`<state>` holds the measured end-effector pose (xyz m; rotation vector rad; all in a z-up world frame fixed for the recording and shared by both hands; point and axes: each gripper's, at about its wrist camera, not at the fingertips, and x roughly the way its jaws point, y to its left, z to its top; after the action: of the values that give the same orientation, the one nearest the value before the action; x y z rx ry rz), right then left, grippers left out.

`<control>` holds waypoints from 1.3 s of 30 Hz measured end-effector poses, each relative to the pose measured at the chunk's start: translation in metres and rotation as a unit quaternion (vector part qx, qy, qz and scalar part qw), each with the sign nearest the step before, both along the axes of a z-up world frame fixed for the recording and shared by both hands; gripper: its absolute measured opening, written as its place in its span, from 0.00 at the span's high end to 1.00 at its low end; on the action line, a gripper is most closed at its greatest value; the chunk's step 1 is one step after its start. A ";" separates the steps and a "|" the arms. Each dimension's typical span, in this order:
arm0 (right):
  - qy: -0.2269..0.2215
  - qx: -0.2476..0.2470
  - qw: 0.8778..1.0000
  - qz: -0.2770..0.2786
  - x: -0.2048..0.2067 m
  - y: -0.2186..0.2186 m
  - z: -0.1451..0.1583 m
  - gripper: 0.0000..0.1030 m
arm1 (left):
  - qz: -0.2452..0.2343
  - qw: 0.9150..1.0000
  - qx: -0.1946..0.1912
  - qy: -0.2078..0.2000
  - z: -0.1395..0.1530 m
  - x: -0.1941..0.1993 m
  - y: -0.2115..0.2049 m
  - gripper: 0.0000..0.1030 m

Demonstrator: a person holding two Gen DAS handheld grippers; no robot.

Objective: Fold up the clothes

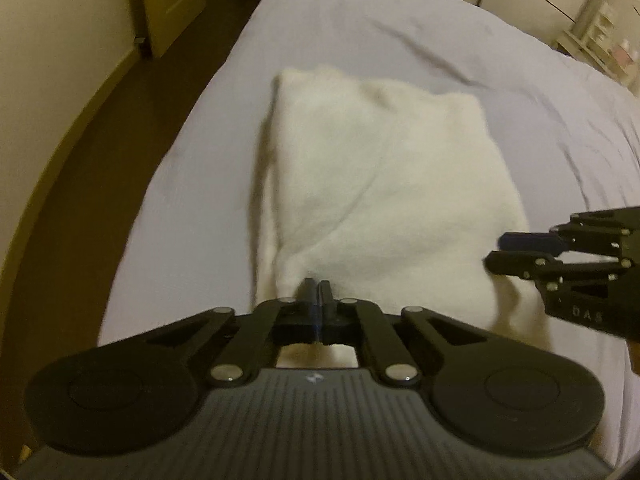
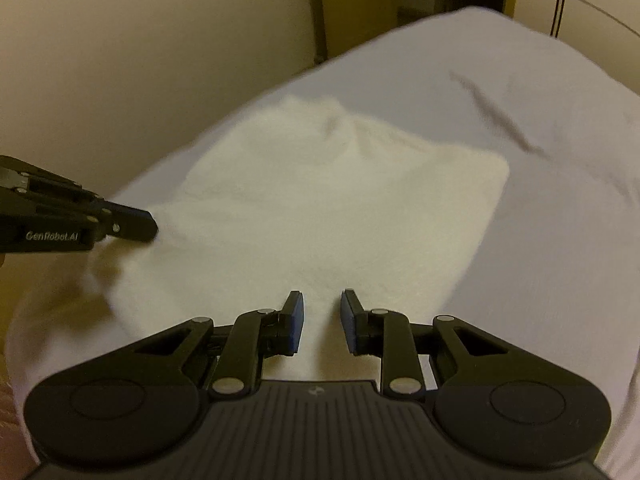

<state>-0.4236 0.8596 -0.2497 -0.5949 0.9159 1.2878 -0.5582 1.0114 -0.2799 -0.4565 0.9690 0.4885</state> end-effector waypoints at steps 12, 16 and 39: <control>0.011 0.020 0.999 -0.036 0.030 0.017 0.008 0.74 | -0.011 0.999 0.008 -0.038 0.050 0.011 -0.002 0.98; 0.017 0.032 0.997 -0.067 0.047 0.019 0.011 0.73 | -0.023 0.999 0.013 -0.032 0.037 0.030 0.007 0.98; 0.039 0.006 0.984 -0.175 0.142 0.051 -0.033 0.72 | -0.045 0.999 0.019 -0.012 0.003 0.128 0.085 0.97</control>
<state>-0.2811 0.9108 -0.2830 -0.3545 1.0260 1.0032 -0.4298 1.0967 -0.2765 -0.3813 0.9520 0.4185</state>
